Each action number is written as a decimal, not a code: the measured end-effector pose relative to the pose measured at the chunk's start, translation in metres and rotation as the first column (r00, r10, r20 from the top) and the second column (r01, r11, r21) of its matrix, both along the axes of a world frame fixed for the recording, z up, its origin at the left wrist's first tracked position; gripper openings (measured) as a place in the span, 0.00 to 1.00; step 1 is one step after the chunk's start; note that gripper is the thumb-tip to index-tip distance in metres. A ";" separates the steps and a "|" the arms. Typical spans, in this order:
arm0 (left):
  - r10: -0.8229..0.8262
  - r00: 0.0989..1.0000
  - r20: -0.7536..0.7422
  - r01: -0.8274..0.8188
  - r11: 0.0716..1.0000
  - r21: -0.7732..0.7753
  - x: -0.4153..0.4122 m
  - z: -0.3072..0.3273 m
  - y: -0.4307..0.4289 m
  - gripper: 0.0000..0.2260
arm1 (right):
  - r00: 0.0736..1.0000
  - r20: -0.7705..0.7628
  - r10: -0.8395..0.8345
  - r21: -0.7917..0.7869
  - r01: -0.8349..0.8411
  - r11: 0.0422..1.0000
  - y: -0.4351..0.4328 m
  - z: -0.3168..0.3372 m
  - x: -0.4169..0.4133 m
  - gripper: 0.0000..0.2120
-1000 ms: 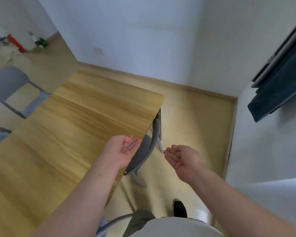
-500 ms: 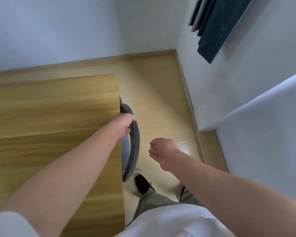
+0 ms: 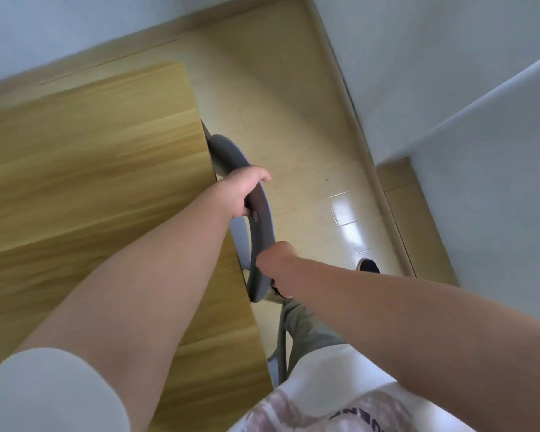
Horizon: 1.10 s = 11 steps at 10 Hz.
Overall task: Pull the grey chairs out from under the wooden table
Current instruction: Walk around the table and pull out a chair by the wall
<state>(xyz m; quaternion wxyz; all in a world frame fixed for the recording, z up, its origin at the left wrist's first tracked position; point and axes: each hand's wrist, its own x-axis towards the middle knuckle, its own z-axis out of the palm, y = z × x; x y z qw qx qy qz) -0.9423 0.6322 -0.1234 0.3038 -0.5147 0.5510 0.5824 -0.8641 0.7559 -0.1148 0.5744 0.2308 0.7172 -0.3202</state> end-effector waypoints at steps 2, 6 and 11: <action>-0.029 0.999 -0.014 0.029 1.000 0.006 -0.001 -0.012 -0.002 0.23 | 1.000 0.013 -0.007 -0.060 0.008 0.998 0.004 -0.014 0.004 0.06; -0.031 0.997 -0.070 0.029 0.999 -0.029 -0.029 0.032 0.011 0.14 | 0.996 0.064 0.056 -0.310 -0.033 0.950 0.042 0.019 -0.037 0.18; -0.158 0.968 -0.195 0.176 0.982 0.075 -0.094 0.079 0.109 0.01 | 0.986 -0.134 0.097 -0.220 -0.126 0.967 0.153 0.063 -0.102 0.15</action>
